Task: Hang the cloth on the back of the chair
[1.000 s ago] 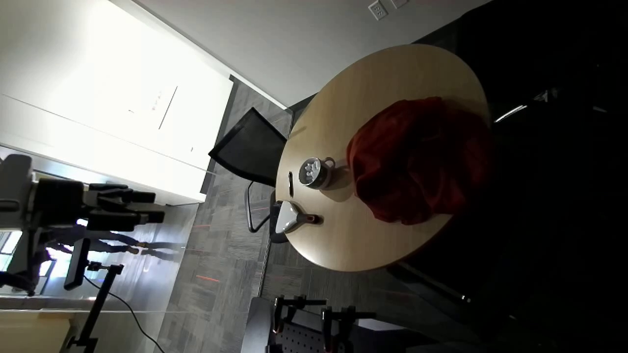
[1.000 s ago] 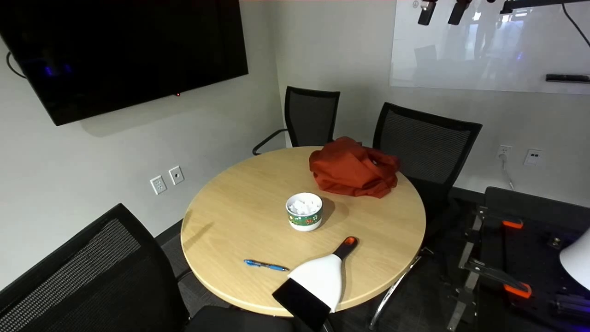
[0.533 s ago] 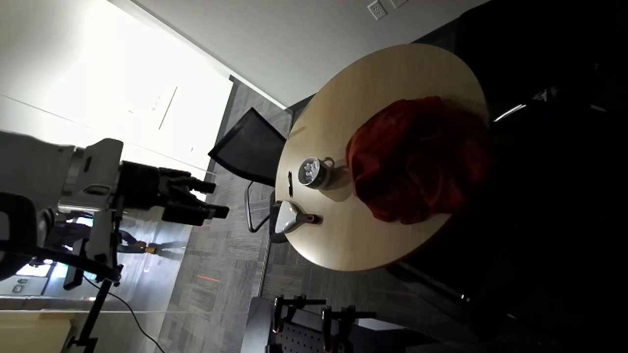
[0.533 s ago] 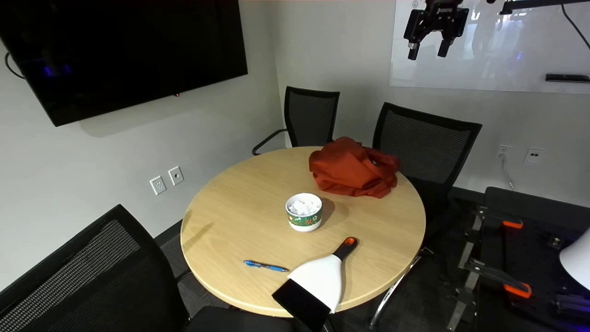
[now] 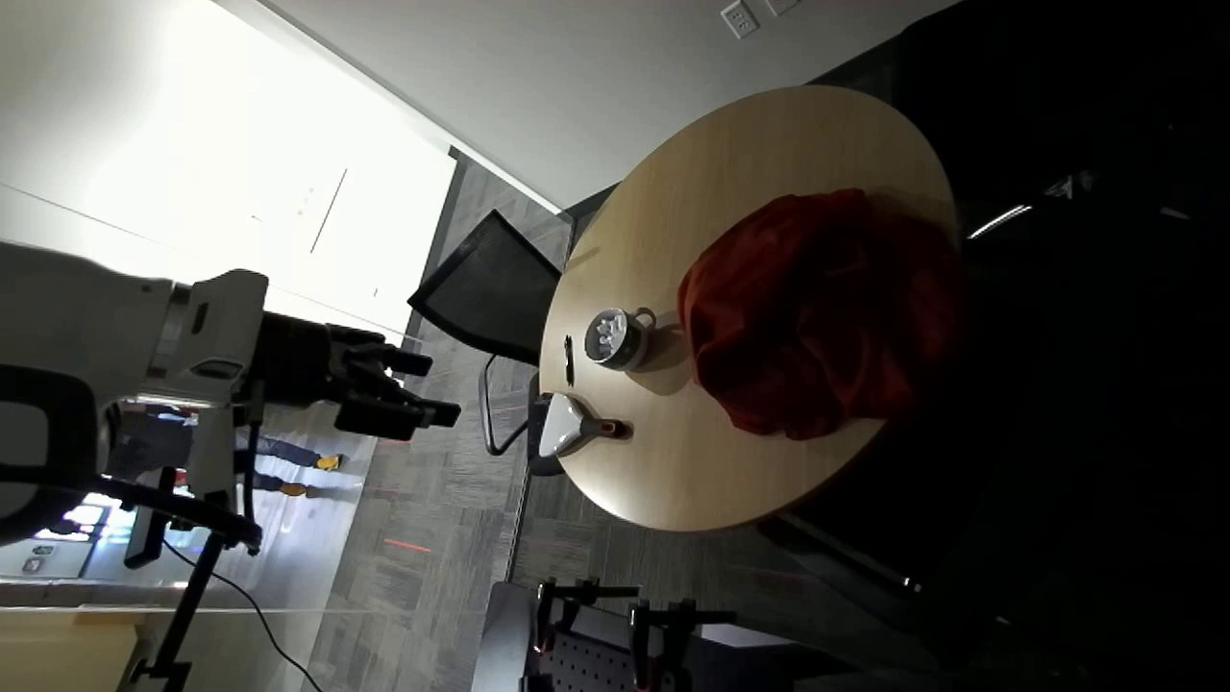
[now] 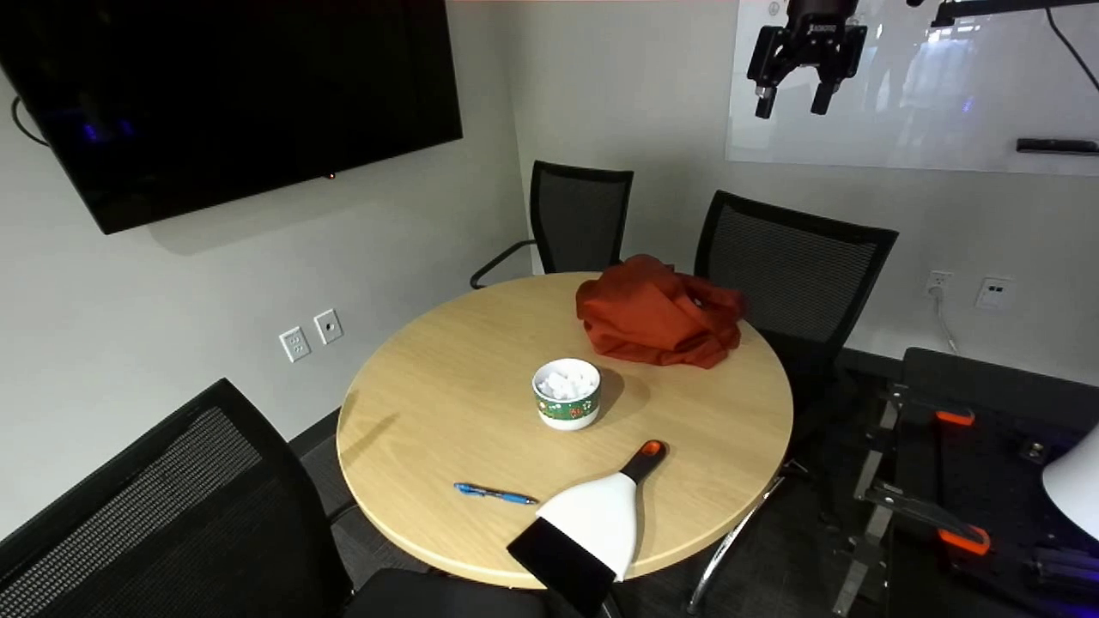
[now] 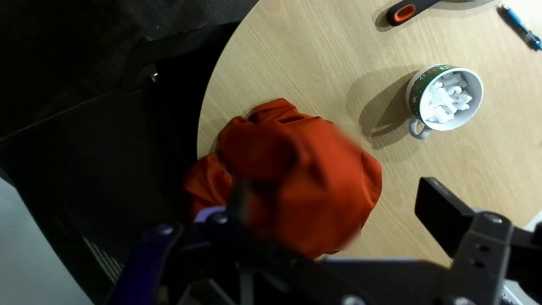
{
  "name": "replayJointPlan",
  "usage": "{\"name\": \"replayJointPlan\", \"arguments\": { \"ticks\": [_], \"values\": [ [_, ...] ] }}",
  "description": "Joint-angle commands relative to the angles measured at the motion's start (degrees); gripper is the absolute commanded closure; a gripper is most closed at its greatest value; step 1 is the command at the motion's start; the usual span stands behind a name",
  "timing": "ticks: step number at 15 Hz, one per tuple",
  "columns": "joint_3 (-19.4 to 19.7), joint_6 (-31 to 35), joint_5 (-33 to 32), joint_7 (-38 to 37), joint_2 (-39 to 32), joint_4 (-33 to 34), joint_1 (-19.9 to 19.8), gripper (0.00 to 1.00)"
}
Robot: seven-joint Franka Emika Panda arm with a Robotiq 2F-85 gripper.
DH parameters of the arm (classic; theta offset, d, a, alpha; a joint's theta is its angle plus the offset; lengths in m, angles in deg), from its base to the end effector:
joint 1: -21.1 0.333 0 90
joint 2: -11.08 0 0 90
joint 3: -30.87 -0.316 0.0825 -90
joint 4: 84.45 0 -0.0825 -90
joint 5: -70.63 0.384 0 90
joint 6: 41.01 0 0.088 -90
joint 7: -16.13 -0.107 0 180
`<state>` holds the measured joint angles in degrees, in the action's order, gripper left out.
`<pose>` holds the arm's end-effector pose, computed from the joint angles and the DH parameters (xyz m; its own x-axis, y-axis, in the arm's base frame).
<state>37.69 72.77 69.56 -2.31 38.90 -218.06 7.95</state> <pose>0.3927 -0.1495 0.5306 0.7852 -0.6080 0.1174 -0.6029 -0.7939 -0.0787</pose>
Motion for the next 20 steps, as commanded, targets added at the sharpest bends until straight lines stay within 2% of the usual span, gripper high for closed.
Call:
{"name": "replayJointPlan", "arguments": {
  "ticks": [1,5,9,10,12,15,19,20],
  "values": [
    [3.64,-0.31,5.28,2.06,-9.24,5.90,0.02,0.00],
    [6.31,1.64,9.11,0.67,-21.16,11.69,-0.56,0.00],
    [7.32,4.62,8.48,-2.76,-34.39,18.08,-0.98,0.00],
    [7.26,4.42,8.26,-0.21,-28.01,13.13,-0.72,0.00],
    [7.32,4.75,8.25,-0.28,-31.34,14.31,-0.60,0.00],
    [7.38,4.74,8.25,-0.27,-30.21,14.30,-0.71,0.00],
    [7.33,2.63,8.83,6.31,-37.93,23.22,-1.07,0.00],
    [7.33,2.63,7.00,7.57,-41.10,26.69,-1.10,0.00]
  ]
}}
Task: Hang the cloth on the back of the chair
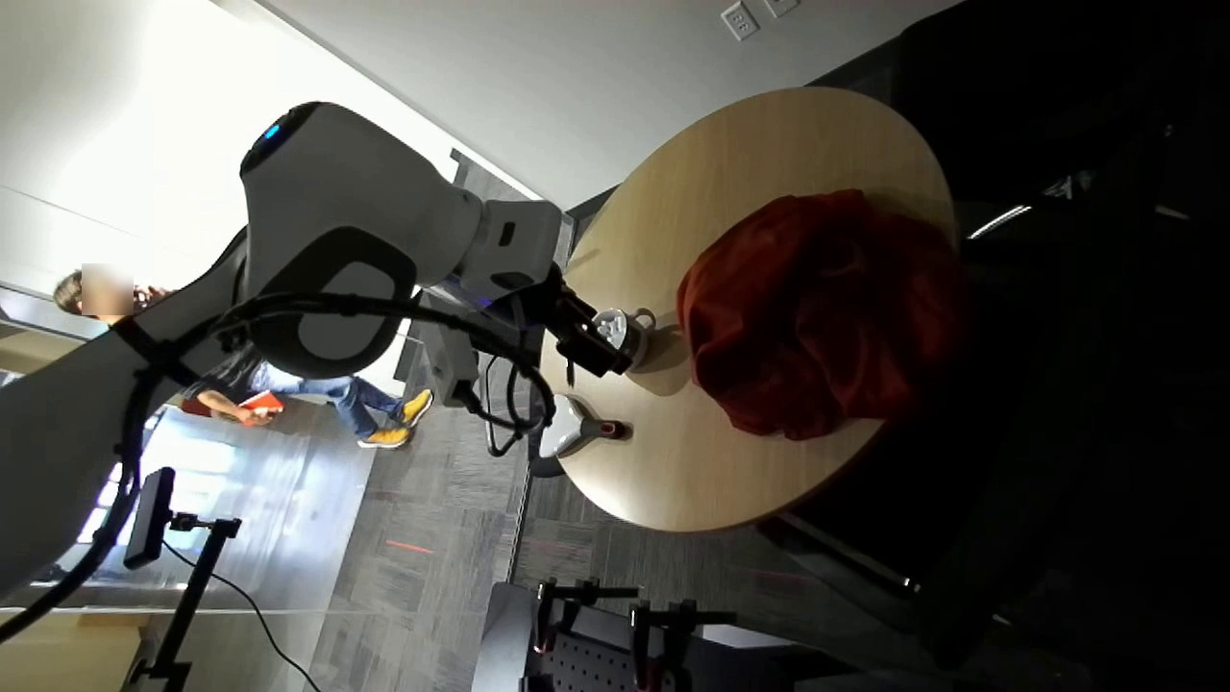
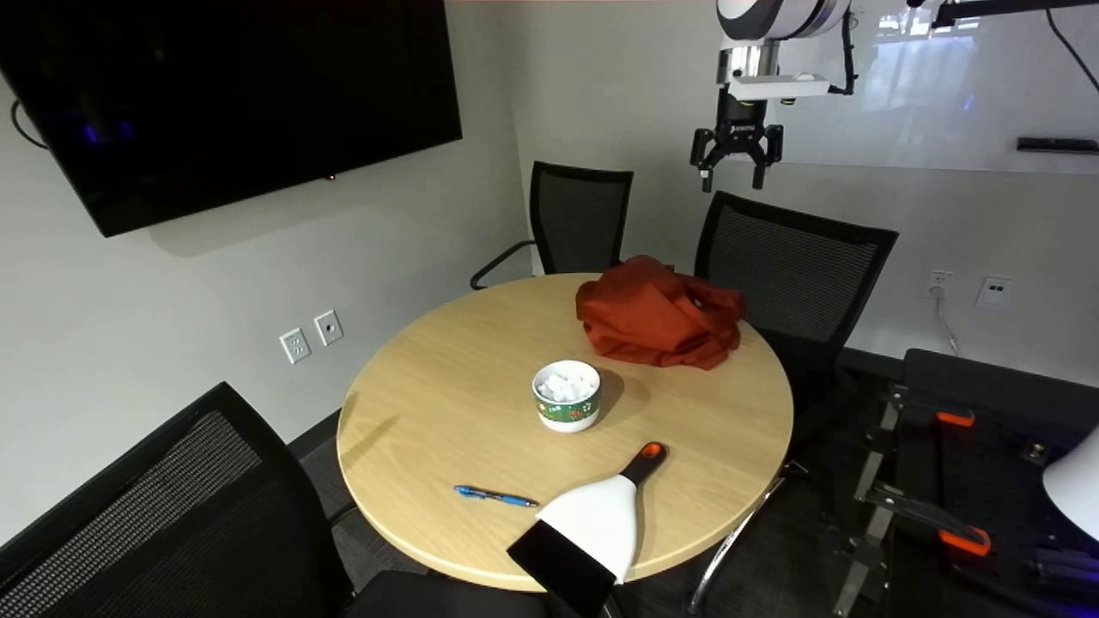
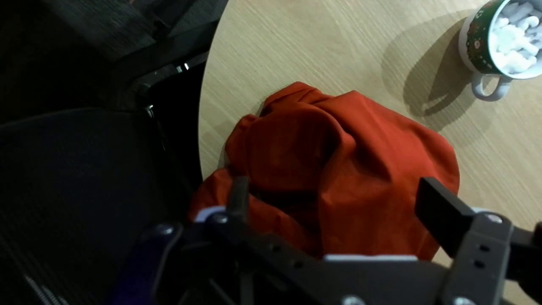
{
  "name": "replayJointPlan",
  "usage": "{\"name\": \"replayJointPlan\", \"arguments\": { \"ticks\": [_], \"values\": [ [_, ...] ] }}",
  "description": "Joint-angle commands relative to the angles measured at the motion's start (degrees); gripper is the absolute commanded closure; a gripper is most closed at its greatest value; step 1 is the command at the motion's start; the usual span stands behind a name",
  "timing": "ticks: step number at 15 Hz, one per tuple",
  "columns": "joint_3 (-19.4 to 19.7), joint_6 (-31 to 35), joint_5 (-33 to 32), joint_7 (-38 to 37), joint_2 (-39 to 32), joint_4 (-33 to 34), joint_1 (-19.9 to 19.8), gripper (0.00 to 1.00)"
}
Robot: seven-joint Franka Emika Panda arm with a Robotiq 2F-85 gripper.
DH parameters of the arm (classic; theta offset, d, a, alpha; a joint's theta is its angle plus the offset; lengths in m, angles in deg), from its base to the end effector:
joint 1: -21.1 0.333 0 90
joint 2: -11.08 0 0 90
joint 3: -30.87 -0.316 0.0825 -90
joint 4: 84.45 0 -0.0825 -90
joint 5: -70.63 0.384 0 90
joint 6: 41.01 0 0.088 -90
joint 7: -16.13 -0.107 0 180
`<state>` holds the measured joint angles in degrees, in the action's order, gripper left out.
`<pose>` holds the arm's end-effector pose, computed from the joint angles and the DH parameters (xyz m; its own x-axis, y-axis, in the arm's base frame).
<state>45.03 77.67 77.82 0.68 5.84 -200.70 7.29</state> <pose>0.5023 -0.2571 0.4005 0.6822 -0.7279 -0.0690 -0.7311 -0.6788 -0.0688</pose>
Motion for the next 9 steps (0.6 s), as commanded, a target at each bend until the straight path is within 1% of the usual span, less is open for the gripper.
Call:
{"name": "replayJointPlan", "arguments": {
  "ticks": [1,3,4,5,8,9],
  "values": [
    [-0.03,-2.73,-1.88,5.72,-10.27,12.11,-0.57,0.00],
    [-0.38,-4.66,-2.30,8.78,-16.31,18.95,-1.15,0.00],
    [-0.28,-4.93,-3.11,8.39,-19.26,22.06,-1.24,0.00],
    [-0.07,-5.38,-3.98,7.45,-22.18,25.13,-1.30,0.00],
    [1.78,-6.92,-7.57,-0.41,-30.69,34.06,-1.02,0.00],
    [0.32,-2.81,-6.30,3.31,-25.04,26.06,-1.31,0.00]
  ]
}}
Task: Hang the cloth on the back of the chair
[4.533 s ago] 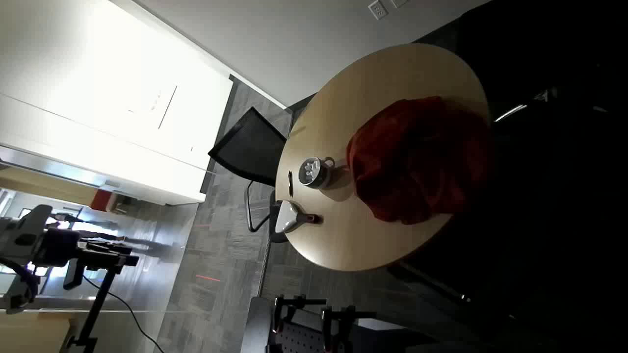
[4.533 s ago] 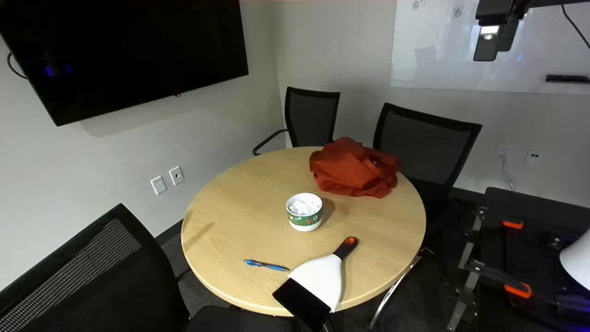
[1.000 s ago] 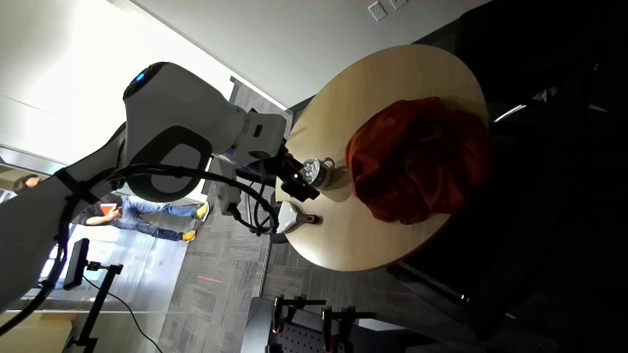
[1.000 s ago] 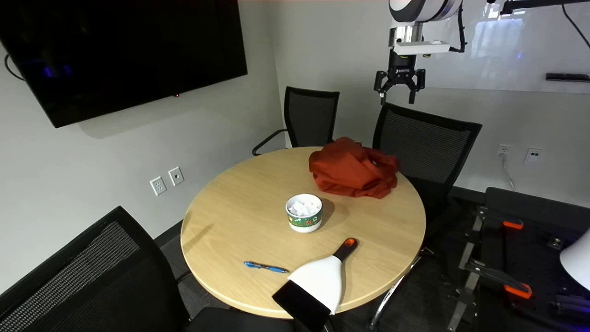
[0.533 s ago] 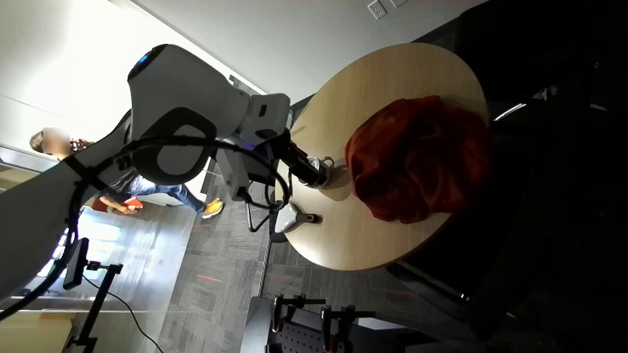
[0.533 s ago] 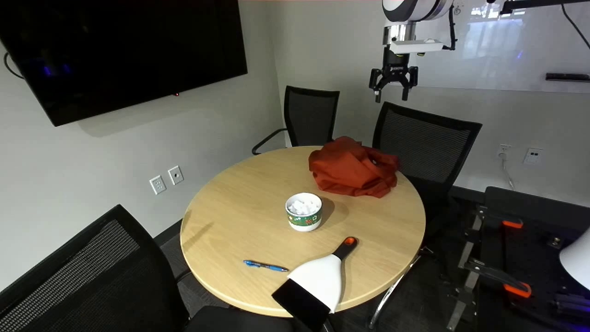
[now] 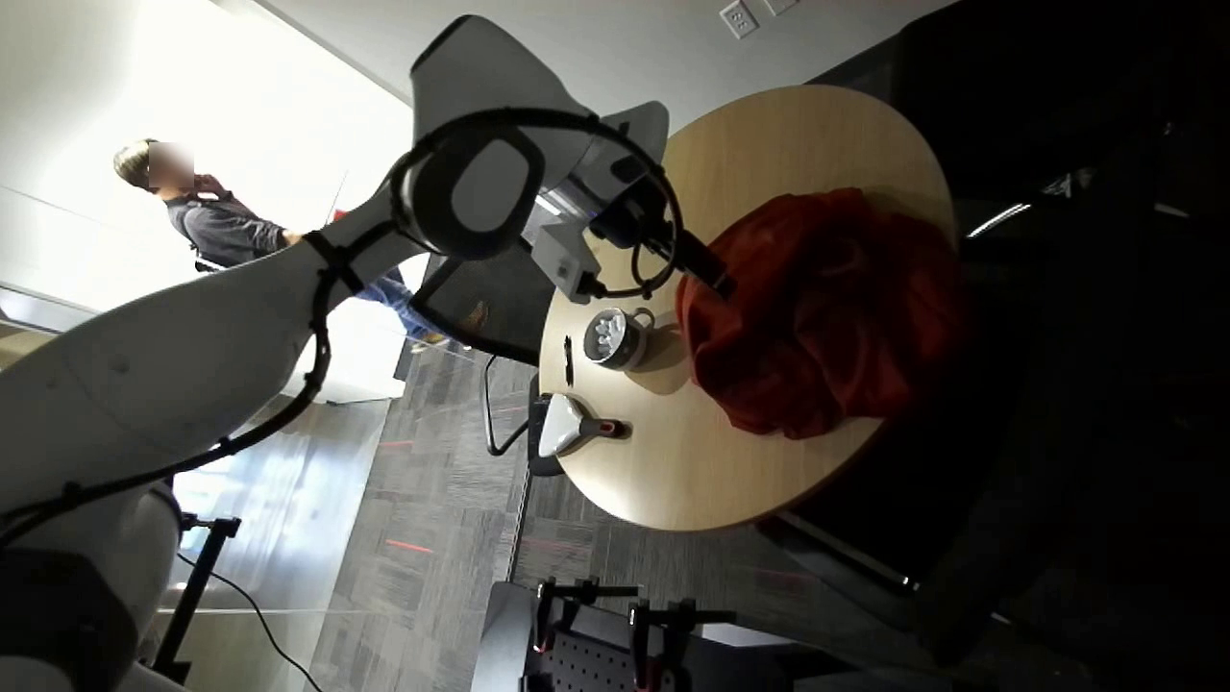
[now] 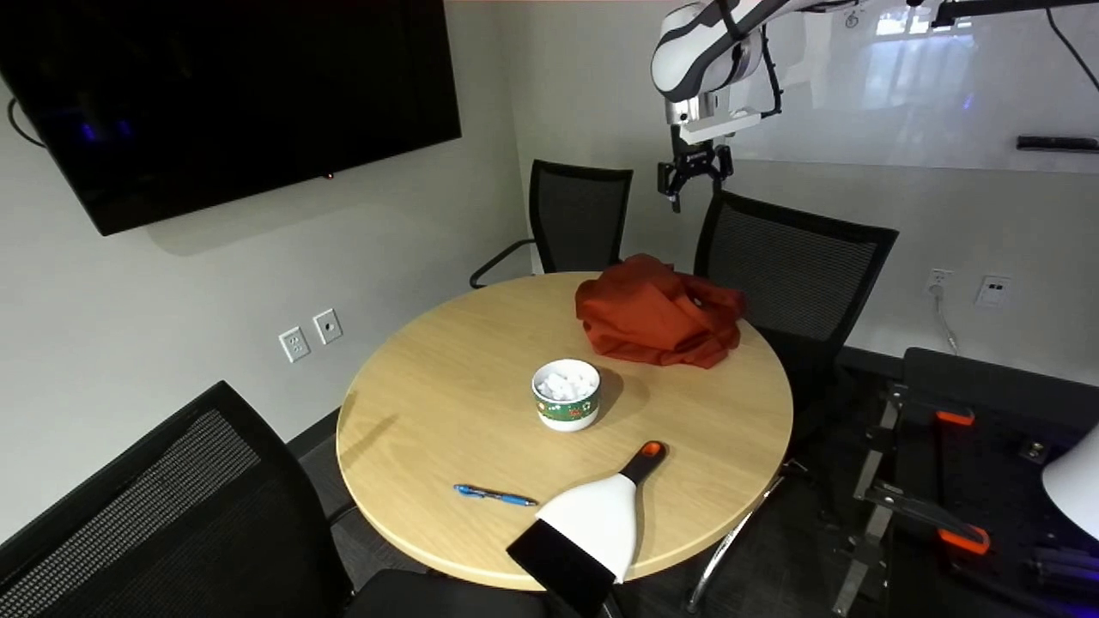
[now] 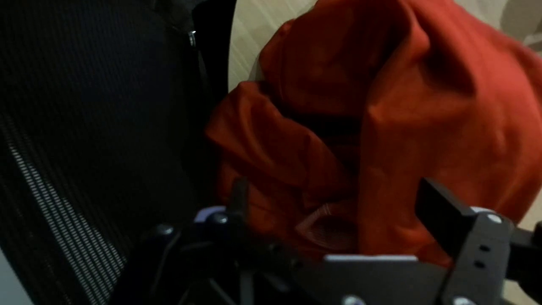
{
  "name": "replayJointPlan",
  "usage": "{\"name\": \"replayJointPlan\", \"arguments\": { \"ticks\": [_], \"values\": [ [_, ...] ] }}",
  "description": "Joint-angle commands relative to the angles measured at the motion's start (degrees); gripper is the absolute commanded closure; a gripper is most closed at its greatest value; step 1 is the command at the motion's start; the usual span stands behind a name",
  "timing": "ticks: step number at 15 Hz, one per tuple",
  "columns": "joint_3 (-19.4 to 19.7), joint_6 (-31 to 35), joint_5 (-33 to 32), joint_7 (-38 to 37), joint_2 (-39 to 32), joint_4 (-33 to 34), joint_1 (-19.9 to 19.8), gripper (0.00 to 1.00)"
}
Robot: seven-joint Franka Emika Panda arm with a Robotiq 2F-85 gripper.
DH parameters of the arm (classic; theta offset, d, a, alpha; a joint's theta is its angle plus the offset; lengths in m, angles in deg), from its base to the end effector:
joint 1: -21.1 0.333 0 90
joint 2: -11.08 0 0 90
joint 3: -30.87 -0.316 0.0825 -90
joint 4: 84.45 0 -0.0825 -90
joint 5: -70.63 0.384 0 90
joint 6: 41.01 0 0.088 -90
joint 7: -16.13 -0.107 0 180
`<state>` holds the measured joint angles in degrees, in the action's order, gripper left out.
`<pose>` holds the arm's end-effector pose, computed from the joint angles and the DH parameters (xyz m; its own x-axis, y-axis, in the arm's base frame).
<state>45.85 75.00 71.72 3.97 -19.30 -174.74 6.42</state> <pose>0.6050 -0.3157 0.3352 0.7571 -0.6521 -0.0392 -0.6437 -0.7549 0.1254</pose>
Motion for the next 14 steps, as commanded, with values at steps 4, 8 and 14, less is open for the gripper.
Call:
{"name": "replayJointPlan", "arguments": {
  "ticks": [4,8,14],
  "values": [
    [0.29,-1.19,-0.94,-2.38,-5.78,6.27,-0.74,0.00],
    [0.01,-1.59,-1.19,-0.67,-6.34,7.65,-1.30,0.00],
    [-1.59,12.37,6.57,-0.66,-11.42,8.42,-6.07,0.00]
  ]
}}
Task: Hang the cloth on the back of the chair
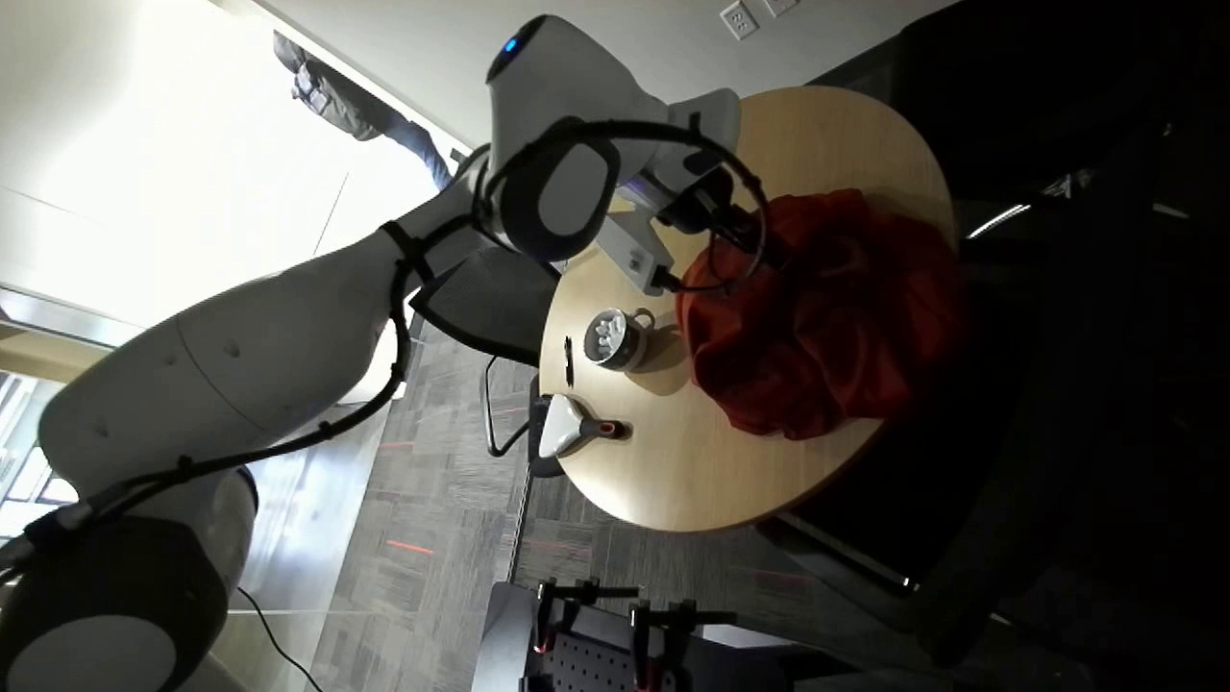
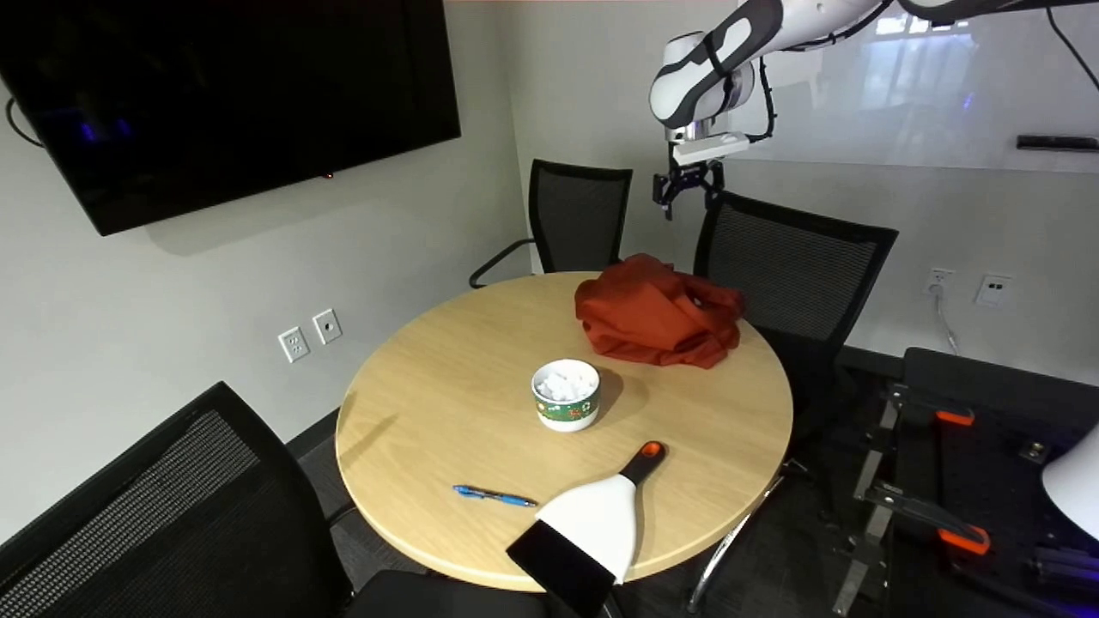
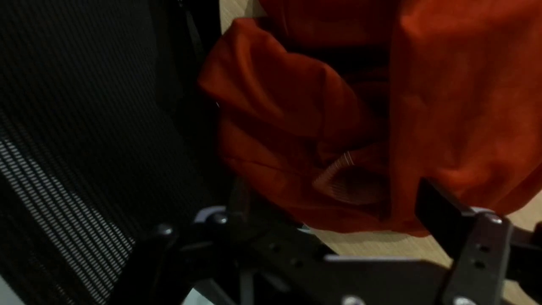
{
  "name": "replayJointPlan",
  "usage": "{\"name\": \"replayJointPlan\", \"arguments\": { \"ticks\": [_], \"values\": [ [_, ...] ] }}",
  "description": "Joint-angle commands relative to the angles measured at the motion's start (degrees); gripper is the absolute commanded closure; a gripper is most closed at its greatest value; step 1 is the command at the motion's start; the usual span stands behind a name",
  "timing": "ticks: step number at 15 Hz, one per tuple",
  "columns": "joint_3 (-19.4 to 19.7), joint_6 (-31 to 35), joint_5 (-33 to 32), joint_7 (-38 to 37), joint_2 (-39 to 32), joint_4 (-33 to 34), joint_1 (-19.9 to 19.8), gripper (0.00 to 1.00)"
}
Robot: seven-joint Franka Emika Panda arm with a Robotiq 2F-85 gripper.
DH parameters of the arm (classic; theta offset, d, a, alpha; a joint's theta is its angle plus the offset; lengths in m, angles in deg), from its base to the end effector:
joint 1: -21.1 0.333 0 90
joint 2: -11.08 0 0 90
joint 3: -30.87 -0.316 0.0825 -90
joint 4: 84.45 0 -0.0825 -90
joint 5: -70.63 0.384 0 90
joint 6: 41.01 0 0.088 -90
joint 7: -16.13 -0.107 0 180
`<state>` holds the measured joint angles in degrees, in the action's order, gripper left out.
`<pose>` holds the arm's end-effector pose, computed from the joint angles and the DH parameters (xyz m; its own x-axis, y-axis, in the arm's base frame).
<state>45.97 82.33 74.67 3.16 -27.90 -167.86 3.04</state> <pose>0.6243 -0.3625 0.2976 0.7093 -0.7023 0.0608 -0.7045 -0.7036 0.0929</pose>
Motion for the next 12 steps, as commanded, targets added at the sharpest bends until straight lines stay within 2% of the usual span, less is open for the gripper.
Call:
{"name": "replayJointPlan", "arguments": {
  "ticks": [1,6,12],
  "values": [
    [-1.87,7.24,4.95,-0.82,-4.06,1.77,-3.12,0.00],
    [-1.86,12.14,9.62,-7.27,-11.62,4.85,-3.48,0.00],
    [-0.55,11.56,9.91,-18.35,-20.67,13.60,-2.09,0.00]
  ]
}}
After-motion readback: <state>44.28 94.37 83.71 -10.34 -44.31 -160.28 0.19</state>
